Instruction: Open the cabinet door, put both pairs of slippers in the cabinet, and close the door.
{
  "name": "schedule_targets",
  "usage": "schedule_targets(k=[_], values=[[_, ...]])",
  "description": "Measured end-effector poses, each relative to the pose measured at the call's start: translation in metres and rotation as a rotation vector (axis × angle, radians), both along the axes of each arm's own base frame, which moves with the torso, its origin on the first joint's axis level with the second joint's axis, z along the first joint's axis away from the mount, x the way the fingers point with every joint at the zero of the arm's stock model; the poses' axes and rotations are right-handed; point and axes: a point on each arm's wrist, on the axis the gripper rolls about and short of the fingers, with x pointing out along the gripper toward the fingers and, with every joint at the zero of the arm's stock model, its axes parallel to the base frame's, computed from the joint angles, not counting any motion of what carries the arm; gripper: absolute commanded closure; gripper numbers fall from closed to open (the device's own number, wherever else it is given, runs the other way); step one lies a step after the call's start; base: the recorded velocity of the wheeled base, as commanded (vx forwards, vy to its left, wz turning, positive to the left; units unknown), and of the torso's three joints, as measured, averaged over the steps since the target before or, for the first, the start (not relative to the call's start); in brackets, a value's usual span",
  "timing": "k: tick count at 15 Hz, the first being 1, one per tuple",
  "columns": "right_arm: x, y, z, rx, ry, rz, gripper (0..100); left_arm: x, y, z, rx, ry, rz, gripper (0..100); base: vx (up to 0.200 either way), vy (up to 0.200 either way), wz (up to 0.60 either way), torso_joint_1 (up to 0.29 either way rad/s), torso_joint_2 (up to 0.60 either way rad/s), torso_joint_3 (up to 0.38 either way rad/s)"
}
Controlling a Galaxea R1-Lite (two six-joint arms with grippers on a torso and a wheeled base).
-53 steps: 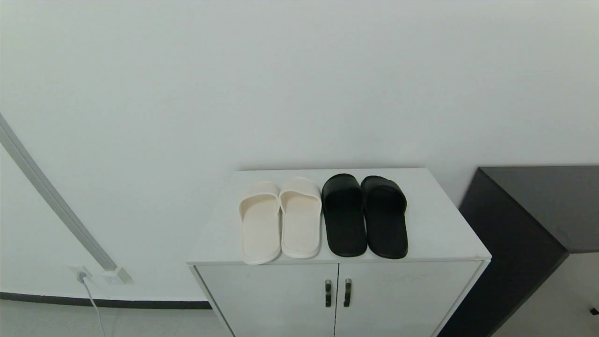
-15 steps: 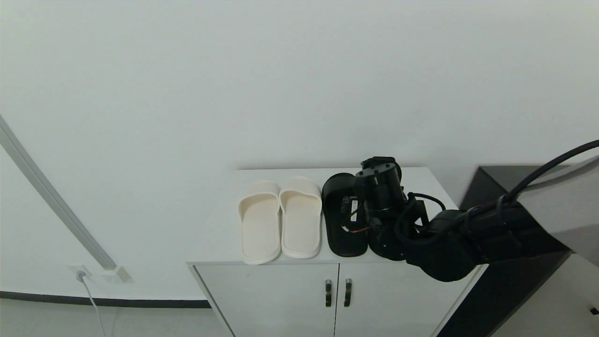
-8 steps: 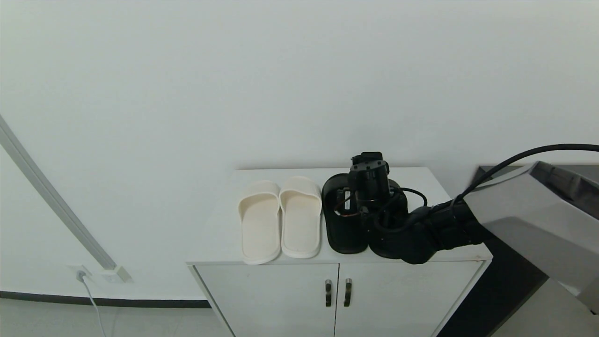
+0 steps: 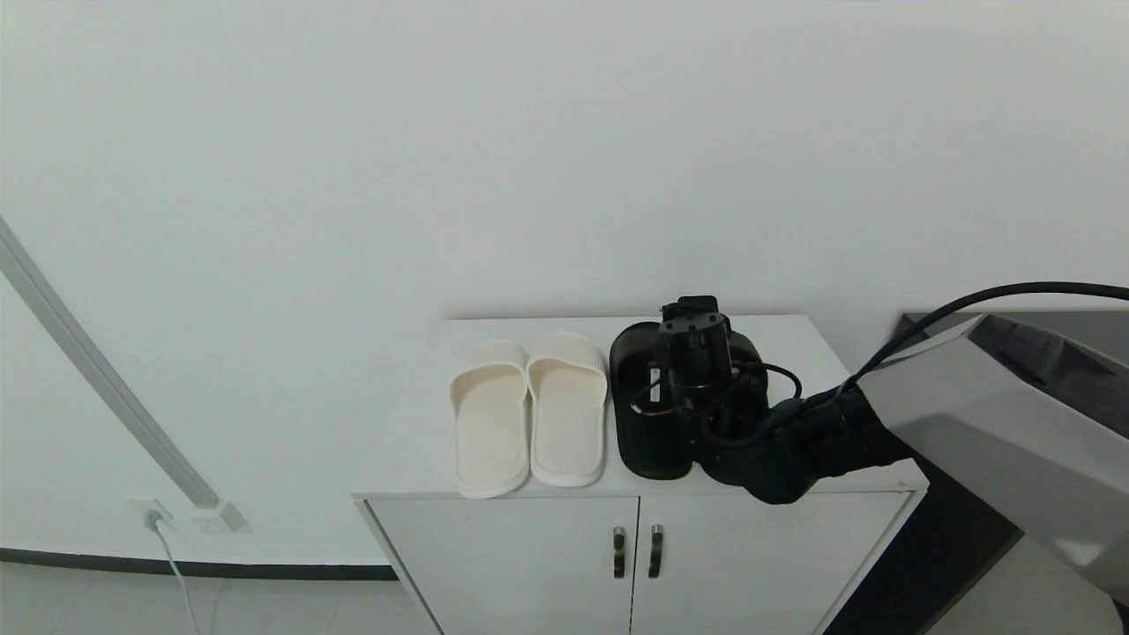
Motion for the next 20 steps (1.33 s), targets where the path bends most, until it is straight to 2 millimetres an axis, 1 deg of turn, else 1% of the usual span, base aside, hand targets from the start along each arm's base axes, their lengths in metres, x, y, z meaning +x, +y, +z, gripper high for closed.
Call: schedule_targets(k=[3, 4, 6, 8, 9, 11, 13, 14, 15, 17, 19, 20], values=[[-0.008, -0.006, 0.007, -0.004, 0.004, 0.003, 100, 0.000, 0.000, 0.000, 0.000, 0.000, 0.001, 100, 0.000, 0.000, 0.00, 0.000, 0.00, 0.000], [-0.014, -0.009, 0.014, 0.001, 0.000, 0.012, 100, 0.000, 0.000, 0.000, 0.000, 0.000, 0.001, 100, 0.000, 0.000, 0.00, 0.000, 0.00, 0.000], [-0.033, -0.018, 0.030, 0.014, 0.004, 0.069, 100, 0.000, 0.000, 0.000, 0.001, 0.000, 0.001, 100, 0.000, 0.000, 0.00, 0.000, 0.00, 0.000], [-0.062, -0.030, 0.046, 0.035, 0.019, 0.181, 100, 0.000, 0.000, 0.000, 0.001, 0.000, 0.001, 100, 0.000, 0.000, 0.00, 0.000, 0.00, 0.000], [-0.080, -0.037, 0.055, 0.048, 0.024, 0.249, 100, 0.000, 0.000, 0.000, 0.001, 0.000, 0.001, 100, 0.000, 0.000, 0.00, 0.000, 0.00, 0.000], [-0.121, -0.056, 0.070, 0.069, 0.040, 0.407, 100, 0.000, 0.000, 0.000, 0.001, 0.000, 0.000, 100, 0.000, 0.000, 0.00, 0.000, 0.00, 0.000], [-0.161, -0.079, 0.074, 0.075, 0.075, 0.586, 100, 0.000, 0.000, 0.000, 0.001, 0.000, 0.001, 100, 0.000, 0.000, 0.00, 0.000, 0.00, 0.000], [-0.176, -0.090, 0.073, 0.075, 0.097, 0.662, 100, 0.000, 0.000, 0.000, 0.001, 0.000, 0.000, 100, 0.000, 0.000, 0.00, 0.000, 0.00, 0.000], [-0.188, -0.099, 0.072, 0.070, 0.112, 0.698, 100, 0.000, 0.000, 0.000, 0.000, 0.000, 0.000, 100, 0.000, 0.000, 0.00, 0.000, 0.00, 0.000], [-0.200, -0.110, 0.073, 0.053, 0.101, 0.717, 100, 0.000, 0.000, 0.000, 0.001, 0.000, 0.000, 100, 0.000, 0.000, 0.00, 0.000, 0.00, 0.000], [-0.206, -0.115, 0.073, 0.039, 0.094, 0.744, 100, 0.000, 0.000, 0.000, 0.001, 0.000, 0.000, 100, 0.000, 0.000, 0.00, 0.000, 0.00, 0.000], [-0.207, -0.116, 0.073, 0.042, 0.092, 0.755, 100, 0.000, 0.000, 0.000, 0.001, 0.000, 0.000, 100, -0.200, 0.000, 0.00, 0.002, 0.00, 0.002]])
